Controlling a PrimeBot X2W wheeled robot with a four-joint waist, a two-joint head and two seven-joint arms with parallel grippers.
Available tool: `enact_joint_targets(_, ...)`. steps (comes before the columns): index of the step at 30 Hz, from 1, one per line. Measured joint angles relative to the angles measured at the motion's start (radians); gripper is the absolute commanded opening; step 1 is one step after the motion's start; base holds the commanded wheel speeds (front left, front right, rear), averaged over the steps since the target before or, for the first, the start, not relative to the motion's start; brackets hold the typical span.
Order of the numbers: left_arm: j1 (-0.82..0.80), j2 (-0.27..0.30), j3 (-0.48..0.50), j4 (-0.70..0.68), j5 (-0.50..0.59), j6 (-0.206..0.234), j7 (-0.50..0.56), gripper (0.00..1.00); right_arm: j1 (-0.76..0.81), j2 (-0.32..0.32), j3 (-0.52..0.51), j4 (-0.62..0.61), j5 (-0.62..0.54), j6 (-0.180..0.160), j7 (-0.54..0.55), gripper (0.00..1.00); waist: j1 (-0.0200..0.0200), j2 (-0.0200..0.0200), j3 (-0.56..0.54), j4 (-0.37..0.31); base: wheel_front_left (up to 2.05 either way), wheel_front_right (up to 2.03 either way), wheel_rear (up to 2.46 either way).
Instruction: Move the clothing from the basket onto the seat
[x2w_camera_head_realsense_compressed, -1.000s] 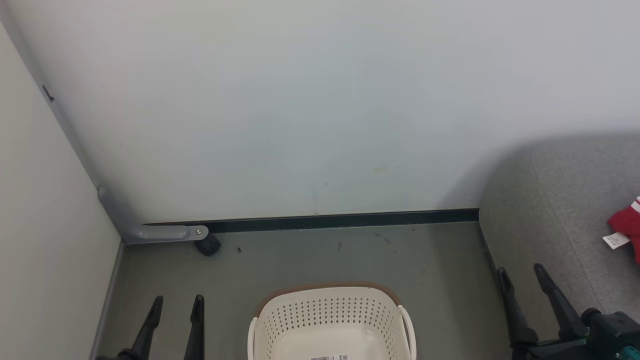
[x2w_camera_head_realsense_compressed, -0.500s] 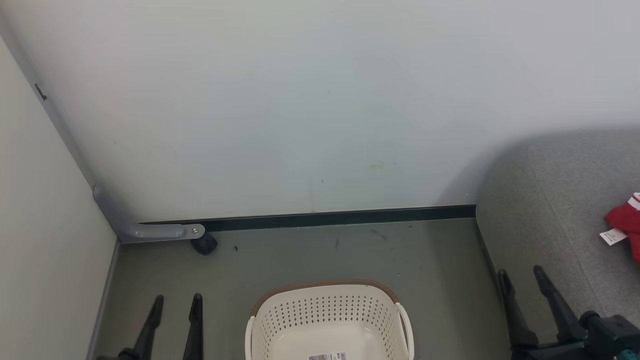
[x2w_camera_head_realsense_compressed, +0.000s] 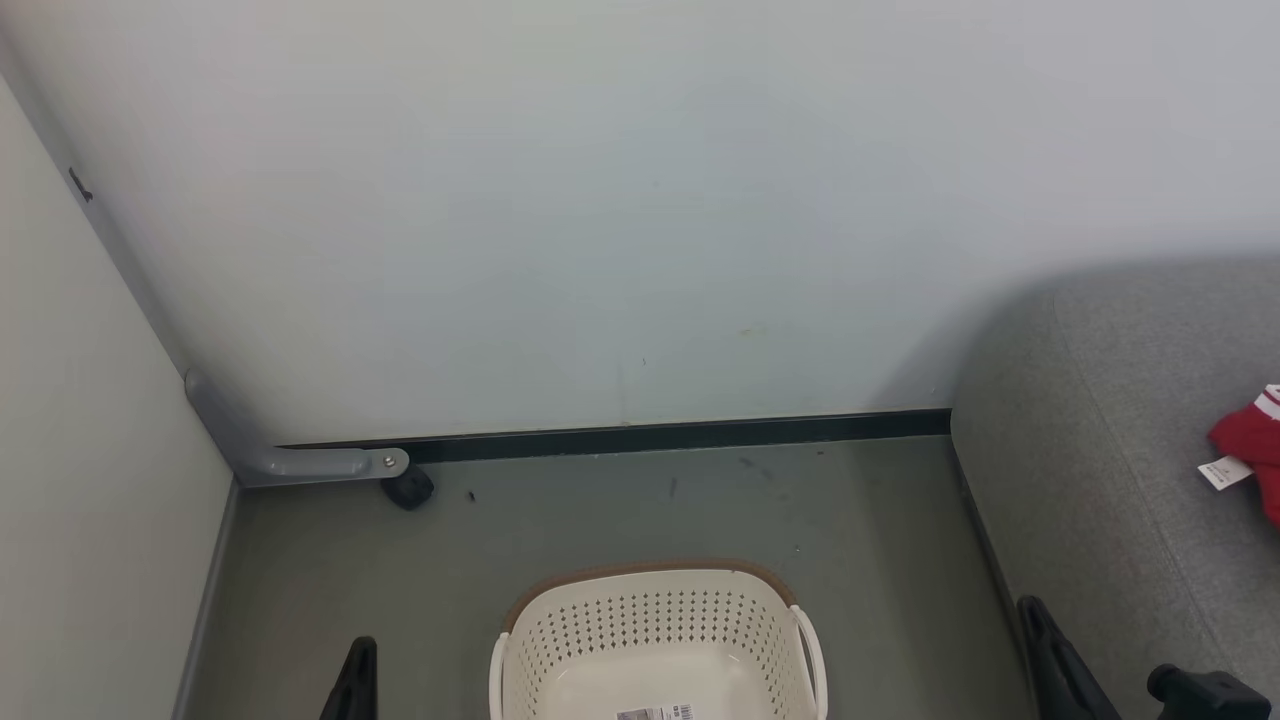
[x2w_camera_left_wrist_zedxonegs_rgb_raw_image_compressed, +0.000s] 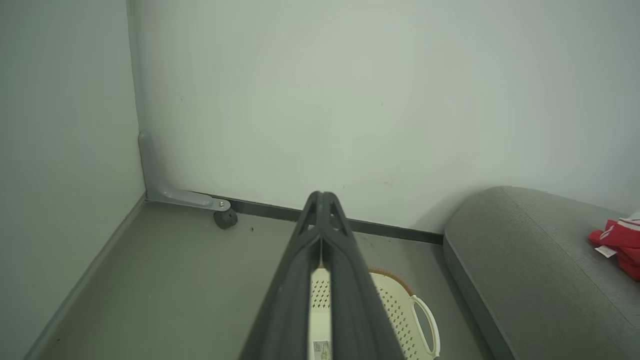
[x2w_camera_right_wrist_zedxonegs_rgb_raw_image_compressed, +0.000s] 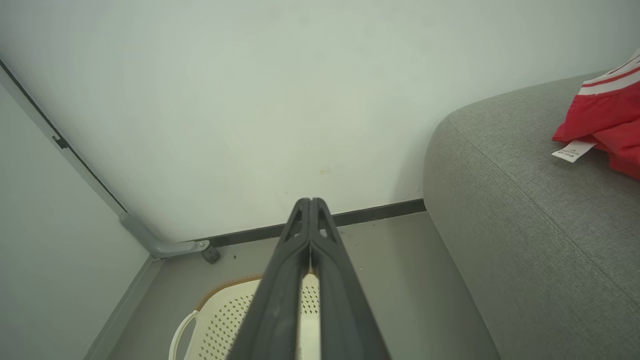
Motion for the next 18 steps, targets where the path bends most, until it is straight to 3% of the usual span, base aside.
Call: enact_joint_targets(18, -0.018, -0.03, 0.074, 0.036, -0.208, -0.048, 0.072, 0.0, -0.01, 0.05, -0.099, 0.031, 0.2, 0.041, 0.072, 0.0, 0.0, 0.0, -0.002, -0.002, 0.0, 0.0, 0.0)
